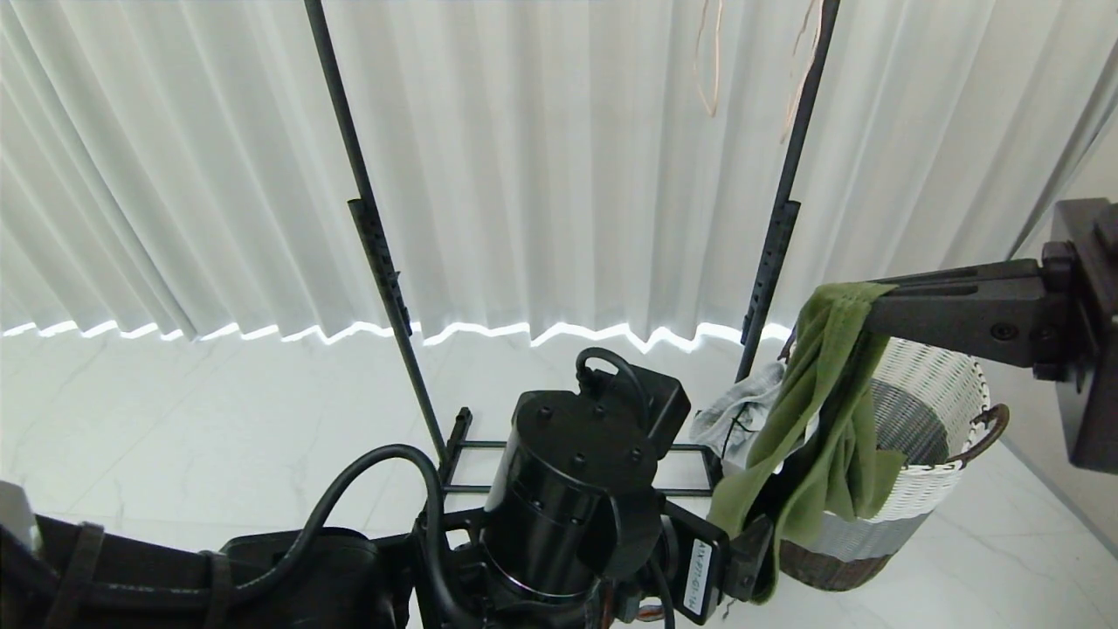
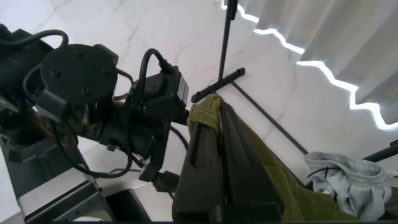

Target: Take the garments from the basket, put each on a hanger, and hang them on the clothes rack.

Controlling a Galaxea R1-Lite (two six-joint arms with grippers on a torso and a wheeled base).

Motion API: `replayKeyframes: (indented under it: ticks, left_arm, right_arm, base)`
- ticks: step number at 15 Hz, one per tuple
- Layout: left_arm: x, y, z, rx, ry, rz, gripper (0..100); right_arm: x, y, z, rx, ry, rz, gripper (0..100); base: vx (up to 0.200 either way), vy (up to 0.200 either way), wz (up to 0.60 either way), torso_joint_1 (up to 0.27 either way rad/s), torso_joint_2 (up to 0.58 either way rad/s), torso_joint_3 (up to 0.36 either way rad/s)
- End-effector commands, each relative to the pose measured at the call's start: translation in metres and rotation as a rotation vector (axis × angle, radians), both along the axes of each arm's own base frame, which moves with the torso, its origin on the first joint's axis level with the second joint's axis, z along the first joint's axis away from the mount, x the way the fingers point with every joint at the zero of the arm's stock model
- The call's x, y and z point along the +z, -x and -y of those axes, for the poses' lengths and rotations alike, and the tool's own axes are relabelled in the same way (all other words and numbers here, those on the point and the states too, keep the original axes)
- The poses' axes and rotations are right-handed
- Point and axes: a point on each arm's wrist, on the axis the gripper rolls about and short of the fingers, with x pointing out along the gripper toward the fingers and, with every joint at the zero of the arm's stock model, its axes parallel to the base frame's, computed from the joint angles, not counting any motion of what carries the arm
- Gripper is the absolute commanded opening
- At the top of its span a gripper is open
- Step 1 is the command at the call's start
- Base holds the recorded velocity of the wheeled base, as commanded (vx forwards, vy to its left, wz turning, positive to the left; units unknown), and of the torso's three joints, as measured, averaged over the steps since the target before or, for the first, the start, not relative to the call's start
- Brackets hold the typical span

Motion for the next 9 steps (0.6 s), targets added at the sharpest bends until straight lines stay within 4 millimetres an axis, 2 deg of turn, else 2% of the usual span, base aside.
replayKeyframes:
  ticks: [1, 4, 7, 9]
  left_arm:
    - [0.005, 0.0, -0.003, 0.006, 0.013, 0.007, 100]
    - [-0.002, -0.006, -0.003, 0.023, -0.004, -0.003, 100]
    - [-0.029, -0.018, 0.002, 0.109, -0.095, -0.014, 100]
    - [-0.039, -0.023, 0.004, 0.136, -0.125, -0.022, 100]
  right_arm:
    - [0.0, 0.0, 0.0, 0.0, 0.001, 0.001, 0]
    - [0.001, 0.0, 0.001, 0.0, 0.001, 0.006, 0]
    - [0.002, 0.0, 0.0, 0.0, -0.001, 0.007, 0]
    - [0.001, 0.0, 0.001, 0.0, -0.001, 0.007, 0]
  base:
    - [0.0, 0.0, 0.0, 0.0, 0.0, 0.0]
    - [0.0, 0.0, 0.0, 0.0, 0.0, 0.0]
    - [0.0, 0.0, 0.0, 0.0, 0.0, 0.0]
    - [0.0, 0.0, 0.0, 0.0, 0.0, 0.0]
